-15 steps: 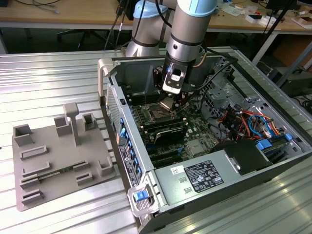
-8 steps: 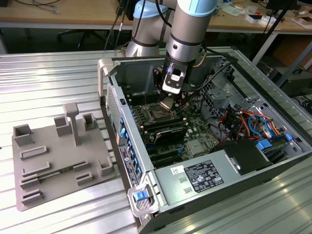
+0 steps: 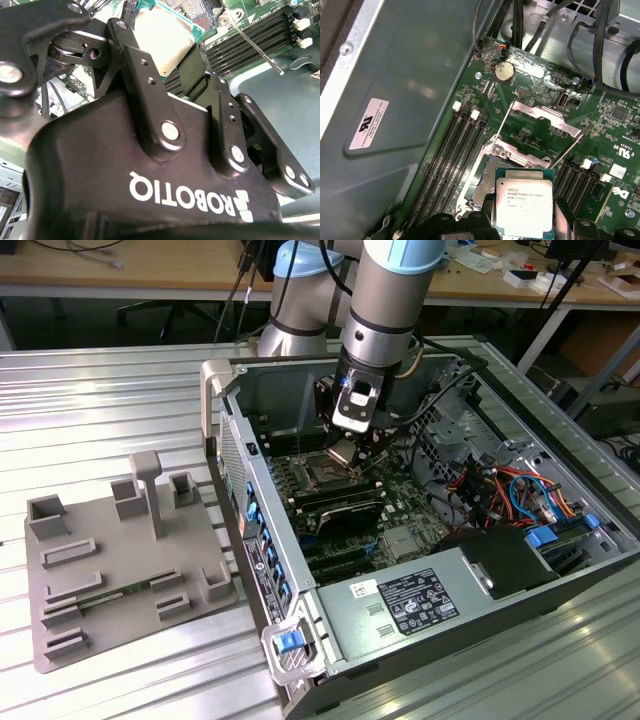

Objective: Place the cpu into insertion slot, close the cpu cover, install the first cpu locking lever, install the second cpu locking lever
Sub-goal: 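Place the cpu into insertion slot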

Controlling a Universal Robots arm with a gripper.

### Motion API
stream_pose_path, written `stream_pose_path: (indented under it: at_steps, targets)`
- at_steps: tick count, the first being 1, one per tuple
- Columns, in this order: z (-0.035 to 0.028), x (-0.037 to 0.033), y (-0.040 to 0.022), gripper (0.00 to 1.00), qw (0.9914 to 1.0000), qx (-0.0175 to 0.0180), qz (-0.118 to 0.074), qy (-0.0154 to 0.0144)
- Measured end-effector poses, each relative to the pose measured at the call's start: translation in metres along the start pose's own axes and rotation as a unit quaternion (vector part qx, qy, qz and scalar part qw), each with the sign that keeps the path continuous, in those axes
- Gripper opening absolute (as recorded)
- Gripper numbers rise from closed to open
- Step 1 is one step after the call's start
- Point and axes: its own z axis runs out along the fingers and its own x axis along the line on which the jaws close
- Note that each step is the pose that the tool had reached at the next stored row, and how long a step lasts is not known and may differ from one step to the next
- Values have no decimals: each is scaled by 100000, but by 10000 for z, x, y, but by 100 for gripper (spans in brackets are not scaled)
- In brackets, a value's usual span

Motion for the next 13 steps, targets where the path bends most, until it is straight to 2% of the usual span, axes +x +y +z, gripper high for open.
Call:
stream_pose_path:
  at_steps: [13]
  targets:
    - [0,0,0,55,99996,34,852,-27]
